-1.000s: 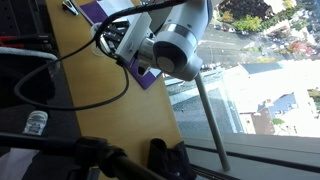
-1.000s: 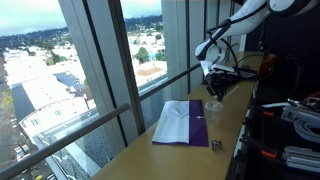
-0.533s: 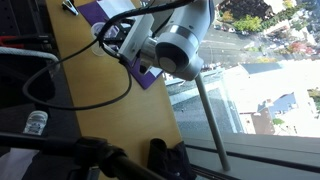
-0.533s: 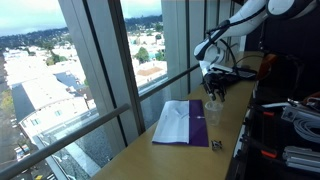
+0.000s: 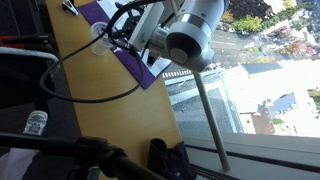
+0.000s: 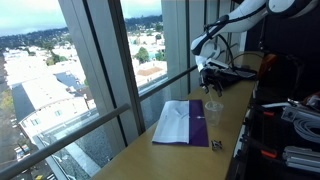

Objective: Pick up the clear straw and put it through the top hole into the clear plastic cup

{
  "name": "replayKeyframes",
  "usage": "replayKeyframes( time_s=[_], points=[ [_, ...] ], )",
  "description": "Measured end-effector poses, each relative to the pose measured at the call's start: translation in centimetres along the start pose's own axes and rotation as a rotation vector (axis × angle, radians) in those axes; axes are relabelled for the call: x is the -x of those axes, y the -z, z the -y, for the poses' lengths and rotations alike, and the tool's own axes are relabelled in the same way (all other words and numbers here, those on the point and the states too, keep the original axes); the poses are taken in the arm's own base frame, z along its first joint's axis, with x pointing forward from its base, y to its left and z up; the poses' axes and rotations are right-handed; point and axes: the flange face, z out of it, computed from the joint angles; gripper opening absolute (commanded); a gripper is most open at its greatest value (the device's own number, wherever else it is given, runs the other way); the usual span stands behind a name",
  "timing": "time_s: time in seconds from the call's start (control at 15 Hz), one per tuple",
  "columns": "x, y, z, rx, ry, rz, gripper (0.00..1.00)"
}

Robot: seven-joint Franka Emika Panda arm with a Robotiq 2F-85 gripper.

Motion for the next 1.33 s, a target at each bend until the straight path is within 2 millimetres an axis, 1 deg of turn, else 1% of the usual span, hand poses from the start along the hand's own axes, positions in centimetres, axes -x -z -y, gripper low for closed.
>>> replayKeyframes(
  time_s=[0.27,0.47,0.8,1.33],
  points=[
    [1.6,1.4,3.5,0.009,0.055,-0.004,1.00],
    [2.7,2.5,5.0,0.020,0.078,-0.018,1.00],
    [3.5,4.1,5.9,0.043,0.111,-0.050,1.00],
    [3.2,3.7,5.5,0.041,0.105,-0.043,1.00]
  ],
)
